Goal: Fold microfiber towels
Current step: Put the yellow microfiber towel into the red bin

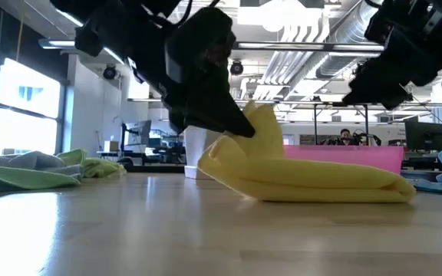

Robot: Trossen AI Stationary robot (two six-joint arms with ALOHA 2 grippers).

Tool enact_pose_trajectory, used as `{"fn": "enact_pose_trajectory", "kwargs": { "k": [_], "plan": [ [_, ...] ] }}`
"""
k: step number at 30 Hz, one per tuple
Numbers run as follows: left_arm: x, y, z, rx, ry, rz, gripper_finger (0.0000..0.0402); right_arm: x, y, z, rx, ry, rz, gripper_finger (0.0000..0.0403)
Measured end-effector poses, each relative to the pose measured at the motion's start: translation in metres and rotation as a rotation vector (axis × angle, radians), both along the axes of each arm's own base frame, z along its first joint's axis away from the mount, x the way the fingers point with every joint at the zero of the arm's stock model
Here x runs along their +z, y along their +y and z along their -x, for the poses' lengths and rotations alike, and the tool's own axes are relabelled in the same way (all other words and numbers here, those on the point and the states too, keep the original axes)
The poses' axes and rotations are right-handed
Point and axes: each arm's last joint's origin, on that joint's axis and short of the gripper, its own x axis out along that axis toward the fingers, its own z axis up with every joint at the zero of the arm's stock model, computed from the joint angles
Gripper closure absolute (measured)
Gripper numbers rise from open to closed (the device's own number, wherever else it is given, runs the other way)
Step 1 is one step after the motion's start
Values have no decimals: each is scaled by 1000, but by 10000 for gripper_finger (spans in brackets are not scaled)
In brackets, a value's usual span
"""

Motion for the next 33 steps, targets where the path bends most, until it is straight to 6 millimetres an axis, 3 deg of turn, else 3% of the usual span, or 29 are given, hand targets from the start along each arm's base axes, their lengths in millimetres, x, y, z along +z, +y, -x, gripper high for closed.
{"fn": "enact_pose_trajectory", "kwargs": {
  "k": [6, 14, 24, 33],
  "plan": [
    [26, -2, -14, -187, -19, -153, 400, 9, 5, -10, 138, -121, 113, 179],
    [56, -4, -28, -323, 53, -314, 400, 3, -2, -37, 230, -129, 222, 180],
    [83, -5, -35, -387, 122, -409, 400, 0, -17, -74, 405, -82, 217, 183],
    [96, -2, -37, -351, 172, -507, 400, -11, -25, -85, 473, -44, 160, 183]
  ]
}}
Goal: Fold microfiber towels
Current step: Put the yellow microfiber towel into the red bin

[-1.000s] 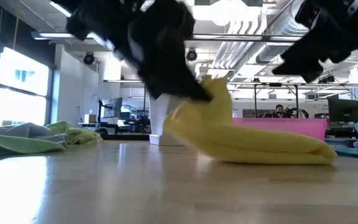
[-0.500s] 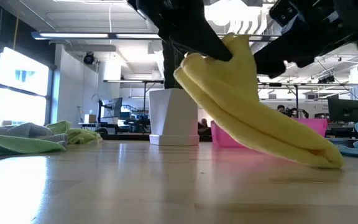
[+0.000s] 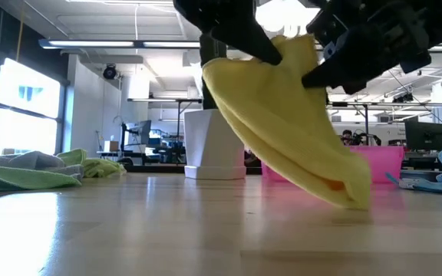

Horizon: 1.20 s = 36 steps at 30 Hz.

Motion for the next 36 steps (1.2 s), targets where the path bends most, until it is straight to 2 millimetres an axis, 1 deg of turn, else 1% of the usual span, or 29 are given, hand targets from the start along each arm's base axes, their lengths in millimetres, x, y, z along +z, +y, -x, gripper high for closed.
{"fn": "enact_pose_trajectory", "kwargs": {
  "k": [3, 8, 13, 16, 19, 22, 25, 26, 27, 31, 36],
  "plan": [
    [3, 0, -1, -4, -7, -45, 400, -6, 0, -3, 6, 9, -3, 183],
    [5, 1, -1, 18, -8, -70, 400, -14, 2, -5, 12, 46, -39, 186],
    [5, 2, 3, 38, 23, -65, 400, -18, 2, -4, 30, 92, -65, 214],
    [6, 3, 6, 68, 37, -55, 400, -19, 2, -3, 25, 110, -79, 243],
    [10, 3, 6, 86, 11, -41, 400, -18, 2, -3, 24, 105, -81, 278],
    [9, 3, 6, 102, 9, -39, 400, -18, 2, -3, 6, 115, -109, 323],
    [9, 4, 6, 131, 0, -15, 399, -19, 1, -3, -46, 140, -146, 377],
    [9, 4, 6, 141, -3, -5, 397, -19, 1, -3, -61, 151, -159, 389],
    [9, 4, 6, 151, -7, 7, 395, -20, 1, -3, -84, 161, -171, 395],
    [9, 4, 6, 211, -25, 73, 386, -23, -2, -2, -240, 214, -240, 387],
    [8, 4, 6, 316, -55, 183, 375, -32, -3, 5, -298, 331, -251, 399]
  ]
}}
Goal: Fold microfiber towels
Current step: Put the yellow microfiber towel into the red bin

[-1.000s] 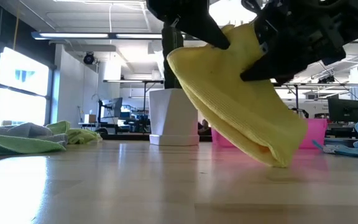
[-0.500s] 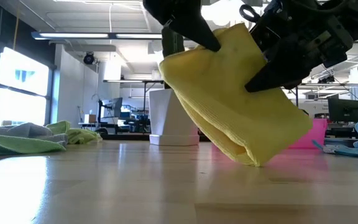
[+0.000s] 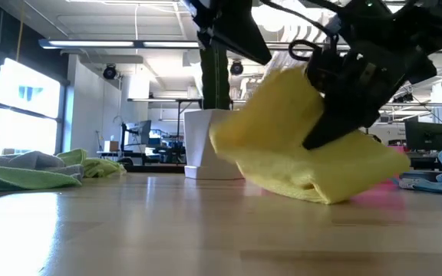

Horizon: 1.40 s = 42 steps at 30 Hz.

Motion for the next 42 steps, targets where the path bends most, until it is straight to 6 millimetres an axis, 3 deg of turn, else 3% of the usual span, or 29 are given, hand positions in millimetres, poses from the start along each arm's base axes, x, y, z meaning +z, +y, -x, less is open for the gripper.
{"fn": "enact_pose_trajectory", "kwargs": {
  "k": [7, 11, 15, 21, 27, 42],
  "plan": [
    [-5, 1, 6, 54, 63, 9, 338, -7, -1, 7, -24, 116, -14, 401],
    [-9, 4, 12, 131, 119, -38, 311, -1, -3, 15, -14, 185, 9, 402],
    [-11, 6, 16, 176, 150, -37, 295, 22, -8, 20, 44, 303, 144, 402],
    [-13, 6, 18, 219, 150, -1, 293, 68, -22, 21, 213, 513, 502, 402],
    [-14, 6, 20, 226, 169, 5, 299, 100, -39, 15, 339, 568, 774, 403],
    [-17, 2, 28, 245, 240, 7, 300, 104, -91, 21, 212, 669, 804, 403]
  ]
}}
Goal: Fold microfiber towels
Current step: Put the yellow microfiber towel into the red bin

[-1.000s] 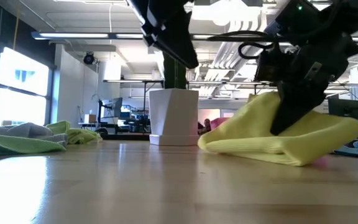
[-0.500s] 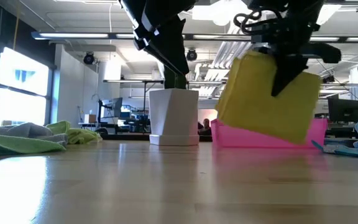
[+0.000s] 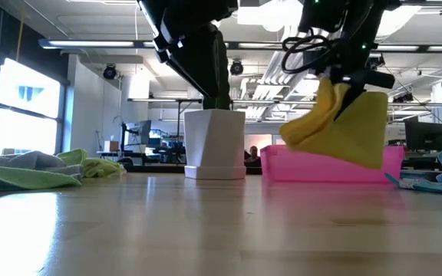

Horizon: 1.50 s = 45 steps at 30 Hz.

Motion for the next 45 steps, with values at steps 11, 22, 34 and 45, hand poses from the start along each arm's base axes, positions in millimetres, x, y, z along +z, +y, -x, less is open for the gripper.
{"fn": "enact_pose_trajectory", "kwargs": {
  "k": [11, 22, 34, 45],
  "plan": [
    [0, 0, 0, -19, 13, -13, 300, 7, -37, -1, -132, -70, 203, 403],
    [-1, 1, 3, -19, 40, -23, 300, 6, -42, -1, -123, -100, 128, 403],
    [-1, 1, 3, -36, 52, -35, 300, -2, -28, 11, -40, 18, -109, 403],
    [-1, 2, 3, -25, 49, -64, 300, -1, -38, 10, -66, -46, -135, 402]
  ]
}}
